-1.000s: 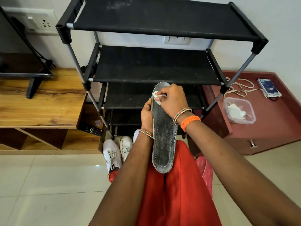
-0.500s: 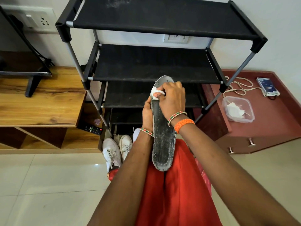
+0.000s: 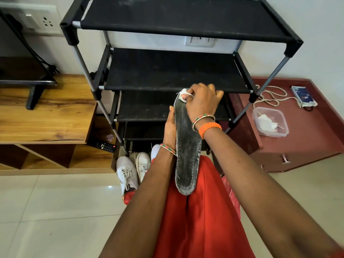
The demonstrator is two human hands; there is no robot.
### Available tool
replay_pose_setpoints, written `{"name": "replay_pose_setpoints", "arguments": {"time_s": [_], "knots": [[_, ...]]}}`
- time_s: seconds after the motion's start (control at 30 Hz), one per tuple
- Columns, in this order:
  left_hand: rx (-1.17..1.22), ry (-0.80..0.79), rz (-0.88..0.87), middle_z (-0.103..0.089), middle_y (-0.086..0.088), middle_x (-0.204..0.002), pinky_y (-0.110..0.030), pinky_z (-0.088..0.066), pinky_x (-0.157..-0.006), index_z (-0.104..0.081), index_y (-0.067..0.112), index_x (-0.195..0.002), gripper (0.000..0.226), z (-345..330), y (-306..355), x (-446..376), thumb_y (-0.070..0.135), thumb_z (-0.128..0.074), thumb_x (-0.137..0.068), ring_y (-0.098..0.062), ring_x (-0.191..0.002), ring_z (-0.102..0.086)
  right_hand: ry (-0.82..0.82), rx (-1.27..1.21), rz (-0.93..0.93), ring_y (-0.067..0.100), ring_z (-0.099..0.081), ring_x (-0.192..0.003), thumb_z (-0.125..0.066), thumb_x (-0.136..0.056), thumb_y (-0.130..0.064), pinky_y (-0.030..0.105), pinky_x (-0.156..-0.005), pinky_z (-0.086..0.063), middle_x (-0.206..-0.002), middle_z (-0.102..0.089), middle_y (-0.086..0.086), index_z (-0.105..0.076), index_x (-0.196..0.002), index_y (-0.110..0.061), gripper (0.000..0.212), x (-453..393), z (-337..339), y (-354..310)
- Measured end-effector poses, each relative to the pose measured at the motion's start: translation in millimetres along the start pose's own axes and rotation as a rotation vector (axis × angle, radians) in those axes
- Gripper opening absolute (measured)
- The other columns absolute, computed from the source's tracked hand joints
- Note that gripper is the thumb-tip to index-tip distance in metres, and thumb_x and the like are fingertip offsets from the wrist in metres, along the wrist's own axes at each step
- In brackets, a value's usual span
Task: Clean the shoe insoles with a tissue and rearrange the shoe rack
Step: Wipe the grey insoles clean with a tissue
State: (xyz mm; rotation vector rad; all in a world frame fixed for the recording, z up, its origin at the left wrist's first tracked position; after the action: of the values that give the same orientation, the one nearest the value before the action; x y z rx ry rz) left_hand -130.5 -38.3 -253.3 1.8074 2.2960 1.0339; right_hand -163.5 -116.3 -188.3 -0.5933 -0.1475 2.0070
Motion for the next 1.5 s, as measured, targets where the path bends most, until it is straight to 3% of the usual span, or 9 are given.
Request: {"name": "replay_pose_setpoints", "arguments": {"time_s": [0.2, 0.33, 0.47, 0.7, 0.83, 0.93, 1.17, 1.33, 1.5], "knots": [[-0.055, 0.002, -0.022, -0.068, -0.005, -0.056, -0.015, -0.052, -0.049, -0.053, 0.006, -0.089, 0.05, 7, 2, -6, 0.035, -0.016, -0.103, -0.008, -0.052, -0.066, -0.108, -0.147, 0.156, 0.016, -0.052, -0.094, -0.068, -0.08, -0.024, 0.03, -0.076, -0.018, -0.086, -0.066, -0.008, -0.066, -0.078, -0.025, 0.003, 29, -9, -5], [-0.006, -0.032, 0.023, -0.071, -0.008, -0.071, -0.019, -0.056, -0.06, -0.055, 0.006, -0.098, 0.053, 6, 1, -7, 0.041, -0.015, -0.101, -0.013, -0.065, -0.07, -0.063, 0.009, 0.157, 0.017, -0.051, -0.097, -0.064, -0.084, -0.03, 0.035, -0.082, -0.023, -0.096, -0.066, -0.009, -0.067, -0.089, -0.027, 0.006, 20, -4, 0], [-0.066, -0.032, -0.004, -0.071, -0.005, -0.071, -0.018, -0.055, -0.061, -0.059, 0.005, -0.094, 0.053, 9, 0, -6, 0.038, -0.017, -0.102, -0.011, -0.065, -0.069, 0.004, 0.039, 0.067, 0.02, -0.051, -0.101, -0.062, -0.087, -0.029, 0.034, -0.084, -0.023, -0.102, -0.064, -0.005, -0.064, -0.098, -0.021, 0.014, 6, 1, -2], [0.049, -0.073, -0.016, -0.072, -0.011, -0.079, -0.024, -0.057, -0.066, -0.069, 0.004, -0.09, 0.07, 13, 8, -4, 0.05, -0.017, -0.099, -0.017, -0.073, -0.07, -0.204, -0.092, 0.27, 0.016, -0.054, -0.093, -0.066, -0.082, -0.028, 0.033, -0.081, -0.024, -0.088, -0.064, -0.007, -0.062, -0.08, -0.022, 0.007, 42, -4, -13], [-0.029, -0.078, 0.025, -0.072, -0.011, -0.086, -0.027, -0.057, -0.074, -0.065, 0.005, -0.099, 0.063, 12, 2, -1, 0.049, -0.02, -0.099, -0.019, -0.08, -0.07, -0.087, 0.166, 0.239, 0.022, -0.051, -0.103, -0.058, -0.086, -0.027, 0.036, -0.086, -0.028, -0.105, -0.062, -0.001, -0.061, -0.099, -0.019, 0.016, 24, 5, -3], [-0.086, -0.079, 0.022, -0.073, -0.01, -0.085, -0.026, -0.058, -0.073, -0.076, 0.009, -0.086, 0.067, 11, 0, -1, 0.044, -0.02, -0.101, -0.018, -0.079, -0.071, -0.023, 0.155, 0.141, 0.026, -0.047, -0.108, -0.058, -0.088, -0.021, 0.037, -0.09, -0.035, -0.111, -0.057, 0.006, -0.061, -0.106, -0.009, 0.022, 13, 14, 6], [-0.08, -0.001, -0.065, -0.068, -0.005, -0.058, -0.018, -0.053, -0.052, -0.066, 0.003, -0.074, 0.059, 13, 10, 1, 0.031, -0.023, -0.103, -0.01, -0.054, -0.067, -0.362, -0.157, 0.325, 0.024, -0.058, -0.085, -0.061, -0.08, -0.001, 0.041, -0.072, -0.051, -0.089, -0.063, 0.007, -0.06, -0.085, -0.009, 0.01, 50, 4, -5], [-0.064, -0.048, -0.046, -0.071, -0.006, -0.064, -0.019, -0.055, -0.055, -0.074, 0.007, -0.06, 0.074, 1, 4, 10, 0.031, -0.02, -0.103, -0.012, -0.06, -0.069, -0.131, -0.017, 0.237, 0.028, -0.052, -0.101, -0.057, -0.082, 0.001, 0.038, -0.08, -0.046, -0.102, -0.059, 0.011, -0.065, -0.1, -0.006, 0.021, 27, 13, 6], [-0.035, -0.063, -0.017, -0.072, -0.009, -0.07, -0.021, -0.056, -0.058, -0.073, 0.003, -0.077, 0.067, 2, 2, 12, 0.035, -0.019, -0.103, -0.015, -0.065, -0.071, -0.111, -0.002, 0.138, 0.024, -0.052, -0.098, -0.06, -0.086, -0.012, 0.032, -0.076, -0.041, -0.097, -0.062, 0.007, -0.069, -0.098, -0.009, 0.015, 23, 15, 12]]}}
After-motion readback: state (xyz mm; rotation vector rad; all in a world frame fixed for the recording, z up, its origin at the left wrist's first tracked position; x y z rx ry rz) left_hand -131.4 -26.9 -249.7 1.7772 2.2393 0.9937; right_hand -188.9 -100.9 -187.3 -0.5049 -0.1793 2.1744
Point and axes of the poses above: each hand's wrist, its own x-axis away from the middle knuckle, its own z-axis out of the back of the hand, y = z × x, the point moved 4 cm from there along -x, towards the middle knuckle
